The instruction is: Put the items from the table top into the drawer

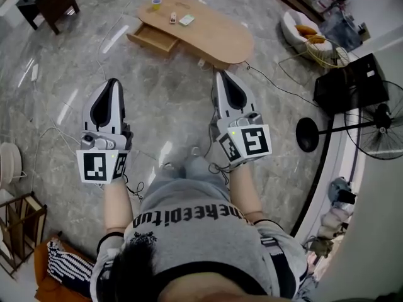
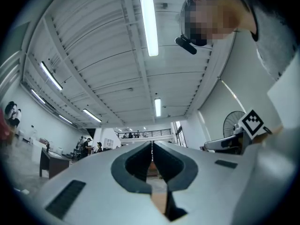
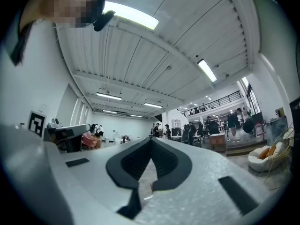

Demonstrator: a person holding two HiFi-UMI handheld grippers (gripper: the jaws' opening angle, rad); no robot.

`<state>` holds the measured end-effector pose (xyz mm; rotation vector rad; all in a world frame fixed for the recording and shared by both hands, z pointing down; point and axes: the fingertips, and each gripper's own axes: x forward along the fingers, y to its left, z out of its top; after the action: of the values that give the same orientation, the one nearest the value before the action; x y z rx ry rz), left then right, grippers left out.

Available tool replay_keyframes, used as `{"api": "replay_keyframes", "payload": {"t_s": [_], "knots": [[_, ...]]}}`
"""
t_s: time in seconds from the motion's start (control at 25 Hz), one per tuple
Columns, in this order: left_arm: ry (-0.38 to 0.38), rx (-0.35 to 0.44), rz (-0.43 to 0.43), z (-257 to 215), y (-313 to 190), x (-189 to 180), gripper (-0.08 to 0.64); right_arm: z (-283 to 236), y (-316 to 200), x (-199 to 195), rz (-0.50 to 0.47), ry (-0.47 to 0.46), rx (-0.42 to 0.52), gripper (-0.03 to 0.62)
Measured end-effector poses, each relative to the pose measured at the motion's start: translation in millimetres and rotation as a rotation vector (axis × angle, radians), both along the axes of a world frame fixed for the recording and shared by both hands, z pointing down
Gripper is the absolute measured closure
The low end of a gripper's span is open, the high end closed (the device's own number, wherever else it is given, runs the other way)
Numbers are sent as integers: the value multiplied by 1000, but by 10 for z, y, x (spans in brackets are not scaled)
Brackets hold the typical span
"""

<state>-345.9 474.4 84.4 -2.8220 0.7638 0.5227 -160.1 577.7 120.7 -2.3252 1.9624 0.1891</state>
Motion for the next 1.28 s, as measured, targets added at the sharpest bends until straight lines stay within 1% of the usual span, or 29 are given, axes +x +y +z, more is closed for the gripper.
{"api": "replay_keyframes", "payload": {"t_s": [0.12,0.28,0.4,0.56,0.68,0.88,1.0,1.16,1.28], "knots": [[0,6,-1,-17,-14,0,549,-14,-44,6,2,6,-2,589],[2,14,-12,-45,-68,-56,549,-48,-87,22,8,-3,25,589],[-1,11,-26,-21,-139,-59,549,-28,-138,54,2,-1,20,589],[-14,14,-33,35,-241,30,549,57,-268,160,-14,-15,7,589],[-17,23,-40,48,-413,132,549,73,-467,270,-25,-4,12,589],[-17,28,-57,31,-764,435,549,57,-876,581,-42,25,4,589],[-13,46,-76,-37,-1022,665,549,-10,-1179,861,-55,29,16,589],[0,37,-97,-96,-1416,988,549,-92,-1595,1235,-74,24,25,589],[10,45,-105,-181,-1659,1262,549,-153,-1881,1495,-93,30,28,589]]}}
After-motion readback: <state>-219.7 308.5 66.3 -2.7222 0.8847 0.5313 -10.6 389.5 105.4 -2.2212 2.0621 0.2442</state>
